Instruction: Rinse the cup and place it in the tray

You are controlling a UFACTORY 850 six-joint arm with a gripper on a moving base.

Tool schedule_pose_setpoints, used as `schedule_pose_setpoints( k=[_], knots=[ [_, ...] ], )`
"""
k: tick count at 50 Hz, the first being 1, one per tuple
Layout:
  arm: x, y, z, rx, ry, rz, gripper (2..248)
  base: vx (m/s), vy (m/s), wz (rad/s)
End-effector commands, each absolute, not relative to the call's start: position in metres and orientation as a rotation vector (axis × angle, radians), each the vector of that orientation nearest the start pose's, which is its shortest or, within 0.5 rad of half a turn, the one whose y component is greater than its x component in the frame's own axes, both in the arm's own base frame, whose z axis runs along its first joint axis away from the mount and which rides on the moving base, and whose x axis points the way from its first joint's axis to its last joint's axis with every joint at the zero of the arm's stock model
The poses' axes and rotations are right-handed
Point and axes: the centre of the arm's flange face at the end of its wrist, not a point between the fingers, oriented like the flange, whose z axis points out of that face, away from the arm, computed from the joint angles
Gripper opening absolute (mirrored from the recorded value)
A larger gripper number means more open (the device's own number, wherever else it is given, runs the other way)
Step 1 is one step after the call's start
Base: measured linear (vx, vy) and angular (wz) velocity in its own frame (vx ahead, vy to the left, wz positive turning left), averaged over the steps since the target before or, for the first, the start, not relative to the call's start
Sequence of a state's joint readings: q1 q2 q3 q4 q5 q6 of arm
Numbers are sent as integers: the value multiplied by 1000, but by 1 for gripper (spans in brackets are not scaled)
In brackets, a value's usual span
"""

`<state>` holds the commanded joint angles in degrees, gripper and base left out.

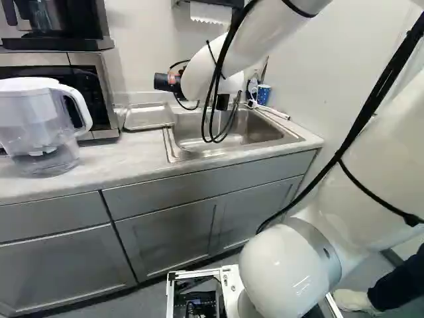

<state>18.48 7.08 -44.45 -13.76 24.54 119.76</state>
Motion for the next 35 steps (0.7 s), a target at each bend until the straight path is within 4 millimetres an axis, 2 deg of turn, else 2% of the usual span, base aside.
schedule_pose_setpoints(
  k=[35],
  knots=[
    [439,156,581,-1128,1449,-334,126,0,0,0]
  ],
)
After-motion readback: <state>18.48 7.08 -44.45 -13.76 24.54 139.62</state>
